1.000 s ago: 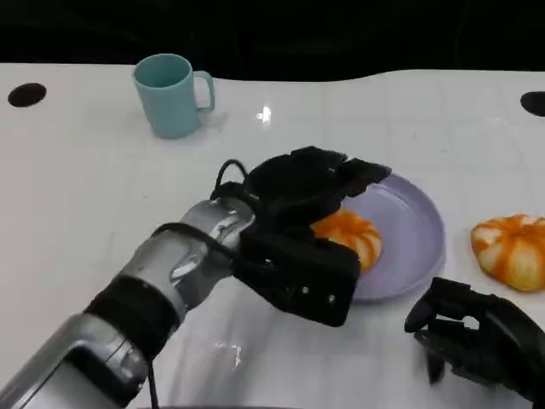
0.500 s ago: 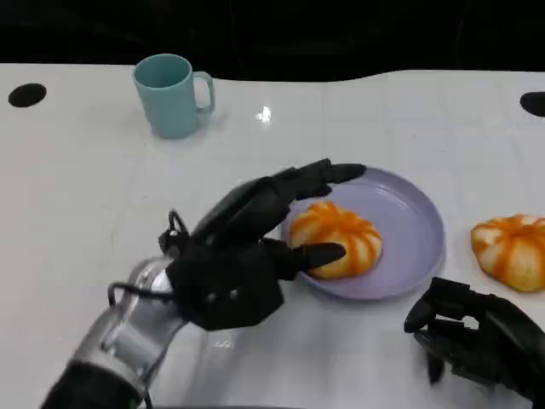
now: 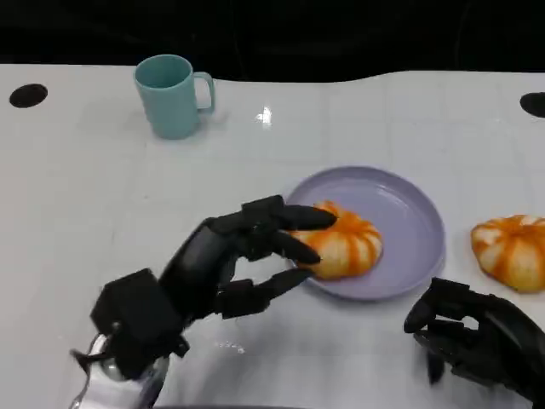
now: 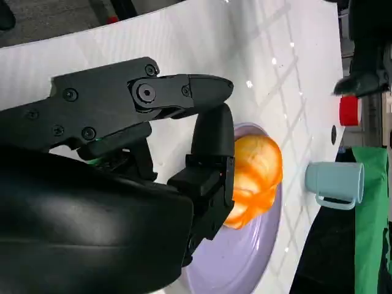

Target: Grasp the bread from the table and place it into the plate.

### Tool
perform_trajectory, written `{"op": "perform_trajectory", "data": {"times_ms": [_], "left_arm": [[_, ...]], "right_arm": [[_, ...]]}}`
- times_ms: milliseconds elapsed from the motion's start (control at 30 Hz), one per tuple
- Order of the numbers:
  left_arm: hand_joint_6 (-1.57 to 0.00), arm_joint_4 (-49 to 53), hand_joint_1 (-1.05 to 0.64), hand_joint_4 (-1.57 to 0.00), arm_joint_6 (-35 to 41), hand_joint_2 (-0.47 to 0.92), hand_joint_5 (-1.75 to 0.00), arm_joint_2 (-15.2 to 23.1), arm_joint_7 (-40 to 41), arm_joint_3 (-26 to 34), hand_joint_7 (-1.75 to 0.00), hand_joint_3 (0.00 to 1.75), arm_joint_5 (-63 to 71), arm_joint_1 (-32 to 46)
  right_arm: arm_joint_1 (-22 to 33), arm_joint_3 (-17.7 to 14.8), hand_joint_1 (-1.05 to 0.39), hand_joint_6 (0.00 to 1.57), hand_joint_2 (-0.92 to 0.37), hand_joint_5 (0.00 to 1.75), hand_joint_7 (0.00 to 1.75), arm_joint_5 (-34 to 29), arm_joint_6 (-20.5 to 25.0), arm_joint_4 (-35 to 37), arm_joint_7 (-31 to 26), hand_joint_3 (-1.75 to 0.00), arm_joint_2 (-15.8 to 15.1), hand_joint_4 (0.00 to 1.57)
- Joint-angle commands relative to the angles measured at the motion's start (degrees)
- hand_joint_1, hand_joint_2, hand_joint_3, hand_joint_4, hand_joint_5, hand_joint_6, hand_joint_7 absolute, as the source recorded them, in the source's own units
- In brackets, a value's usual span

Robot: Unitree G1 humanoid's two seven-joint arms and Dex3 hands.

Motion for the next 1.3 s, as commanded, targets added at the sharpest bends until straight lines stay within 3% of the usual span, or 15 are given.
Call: {"op": "perform_trajectory", "data": {"times_ms": [33, 100, 233, 367, 533, 733, 1300], "left_arm": [[-0.68, -4.6, -0.37, -0.64, 3.9, 0.88, -1.15, 0.2, -1.1, 2.3, -0.77, 0.43, -3.6, 4.2], [-0.67, -6.1, -0.38, -0.66, 4.7, 0.84, -1.25, 0.5, -1.7, 2.9, -0.95, 0.55, -4.1, 5.6], [-0.65, -8.8, -0.40, -0.68, 7.9, 0.81, -1.42, 0.8, -2.9, 3.9, -1.19, 0.57, -5.8, 8.2], [-0.67, -11.0, -0.38, -0.68, 12.6, 0.69, -1.50, 0.6, -4.2, 4.9, -1.29, 0.79, -9.3, 10.8], [-0.69, -11.6, -0.48, -0.70, 15.9, 0.60, -1.64, -0.3, -5.5, 5.8, -1.40, 0.99, -12.1, 12.8], [-0.70, -10.9, -0.55, -0.75, 17.1, 0.65, -1.74, -0.8, -7.9, 6.5, -1.49, 0.97, -13.6, 14.4], [-0.65, -9.4, -0.60, -0.80, 18.9, 0.58, -1.75, -2.2, -10.1, 8.7, -1.63, 1.07, -14.9, 15.5]], "right_arm": [[2.0, 0.4, -0.52, 0.63, -0.92, 1.75, 1.43, -1.2, 2.0, 0.6, -0.2, -0.30, -0.7, 0.66], [2.2, 0.5, -0.51, 0.63, -0.92, 1.75, 1.43, -1.1, 2.7, 0.0, -0.3, -0.30, -0.8, 0.66], [2.5, 0.5, -0.50, 0.62, -0.92, 1.75, 1.43, -1.3, 2.7, -0.5, -0.2, -0.31, -0.9, 0.65], [2.8, 0.5, -0.50, 0.62, -0.92, 1.75, 1.43, -1.3, 2.1, -0.7, -0.3, -0.32, -0.8, 0.65], [3.1, 0.5, -0.51, 0.63, -0.92, 1.75, 1.42, -1.1, 3.1, -1.3, -0.3, -0.31, -0.8, 0.65], [3.2, 0.5, -0.52, 0.63, -0.92, 1.75, 1.41, -1.3, 3.6, -1.7, -0.6, -0.29, -0.9, 0.66], [3.3, 0.6, -0.52, 0.63, -0.92, 1.75, 1.41, -2.0, 4.3, -2.6, -1.2, -0.29, -1.3, 0.64]]}}
